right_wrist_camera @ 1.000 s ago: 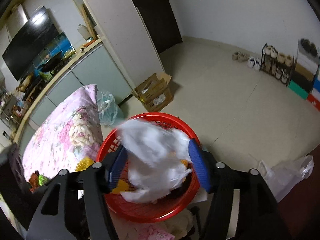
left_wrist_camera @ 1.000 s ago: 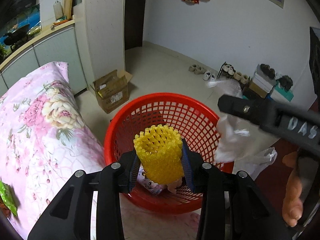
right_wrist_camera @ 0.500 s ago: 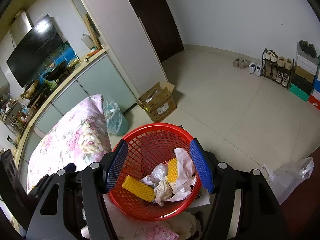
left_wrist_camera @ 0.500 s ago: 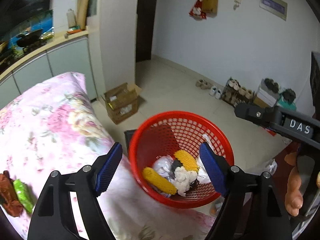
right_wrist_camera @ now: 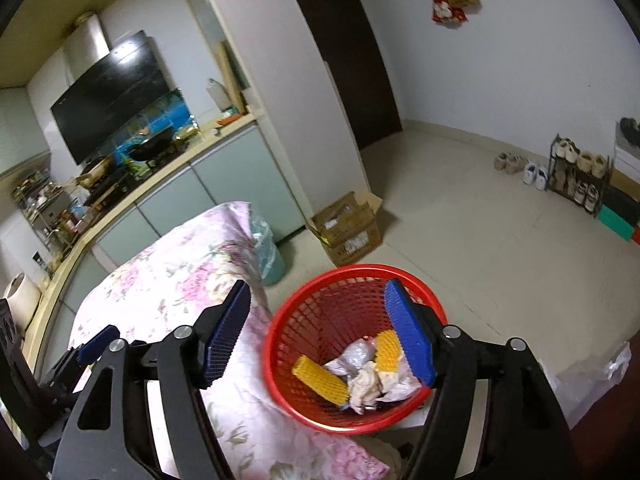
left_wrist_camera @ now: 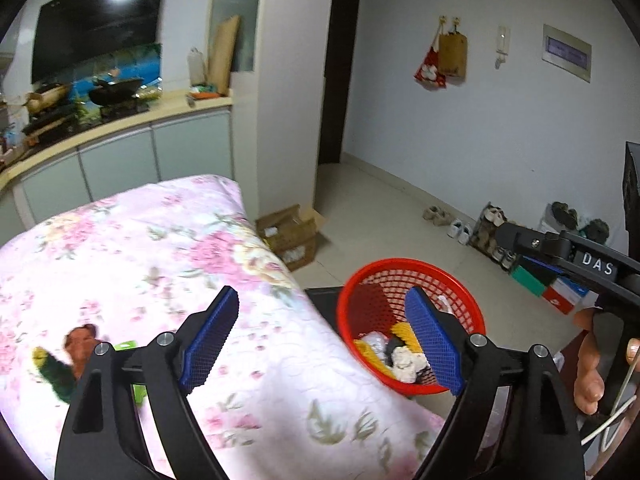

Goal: Collect trash
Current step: 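Move both tools back over the remaining trash on the bed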

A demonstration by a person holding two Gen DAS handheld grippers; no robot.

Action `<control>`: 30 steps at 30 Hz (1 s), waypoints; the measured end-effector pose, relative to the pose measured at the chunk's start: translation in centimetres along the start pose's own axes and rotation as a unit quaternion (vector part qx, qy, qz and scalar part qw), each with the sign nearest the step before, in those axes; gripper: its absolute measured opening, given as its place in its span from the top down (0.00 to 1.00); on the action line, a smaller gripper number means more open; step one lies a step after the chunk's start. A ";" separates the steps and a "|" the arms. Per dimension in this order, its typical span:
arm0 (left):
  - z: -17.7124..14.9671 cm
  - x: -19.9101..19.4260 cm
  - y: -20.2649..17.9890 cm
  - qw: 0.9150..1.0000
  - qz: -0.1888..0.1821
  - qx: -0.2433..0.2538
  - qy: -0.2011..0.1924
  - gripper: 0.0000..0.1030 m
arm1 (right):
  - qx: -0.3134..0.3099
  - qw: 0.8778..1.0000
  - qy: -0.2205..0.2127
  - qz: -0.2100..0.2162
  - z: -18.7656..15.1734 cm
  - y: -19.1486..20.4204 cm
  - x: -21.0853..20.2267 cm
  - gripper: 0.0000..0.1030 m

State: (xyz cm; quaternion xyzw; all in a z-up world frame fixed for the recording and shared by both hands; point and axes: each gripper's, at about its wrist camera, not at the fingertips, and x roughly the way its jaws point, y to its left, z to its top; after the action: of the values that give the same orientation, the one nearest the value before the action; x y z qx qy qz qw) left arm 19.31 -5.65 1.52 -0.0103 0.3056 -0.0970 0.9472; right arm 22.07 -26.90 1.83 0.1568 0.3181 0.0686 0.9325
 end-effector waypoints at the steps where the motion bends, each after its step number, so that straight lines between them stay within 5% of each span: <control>1: 0.0 -0.5 0.4 1.000 0.003 -0.003 -0.004 0.20 | -0.004 1.000 -0.003 0.004 -0.1 0.4 -0.2 0.32; 13: -0.5 -9.2 8.5 0.995 0.064 -0.065 -0.048 0.19 | -0.080 0.996 -0.015 0.028 -2.3 5.5 -1.0 0.24; 23: -3.0 -14.7 18.9 0.974 0.140 -0.165 -0.064 0.19 | -0.124 0.991 0.009 0.052 -5.1 9.2 0.7 0.24; 30: -5.5 -14.3 23.0 0.964 0.169 -0.201 -0.046 0.19 | -0.137 0.987 0.037 0.070 -6.6 11.1 1.6 0.24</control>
State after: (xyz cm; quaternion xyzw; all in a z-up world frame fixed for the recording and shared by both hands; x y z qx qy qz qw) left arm 8.87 19.86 3.49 -0.1529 0.2720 0.1279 0.9414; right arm 18.99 -14.45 -0.28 0.0464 0.3278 0.1823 0.9258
